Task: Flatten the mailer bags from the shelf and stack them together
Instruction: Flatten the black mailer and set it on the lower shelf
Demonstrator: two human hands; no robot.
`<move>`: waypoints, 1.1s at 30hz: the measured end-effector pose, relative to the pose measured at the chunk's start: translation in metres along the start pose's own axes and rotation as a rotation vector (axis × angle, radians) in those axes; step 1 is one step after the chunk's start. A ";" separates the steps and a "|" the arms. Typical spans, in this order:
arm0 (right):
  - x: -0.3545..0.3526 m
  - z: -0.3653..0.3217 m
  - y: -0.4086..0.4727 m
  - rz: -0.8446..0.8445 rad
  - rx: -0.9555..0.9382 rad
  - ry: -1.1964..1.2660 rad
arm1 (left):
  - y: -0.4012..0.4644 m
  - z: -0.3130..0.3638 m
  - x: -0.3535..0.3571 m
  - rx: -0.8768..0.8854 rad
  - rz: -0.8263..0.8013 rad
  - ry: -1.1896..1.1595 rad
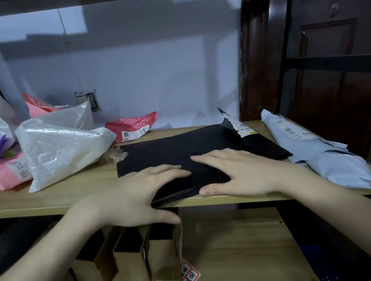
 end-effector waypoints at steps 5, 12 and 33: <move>0.001 -0.004 -0.010 0.040 -0.016 0.073 | -0.021 0.004 -0.054 -0.034 0.524 0.171; -0.052 -0.001 -0.021 0.517 -0.084 0.111 | -0.045 0.002 -0.103 -0.090 1.131 0.235; -0.126 -0.007 -0.117 1.059 -0.182 0.676 | 0.002 -0.030 -0.072 -0.265 0.991 -0.962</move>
Point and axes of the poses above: each hand's wrist, its own y-axis towards the middle knuckle, its own x-axis out of the palm, z = x × y, the point moved 7 cm from there along y, towards the middle knuckle, and after that the axes turned 8 degrees about y, right-handed, at the moved point
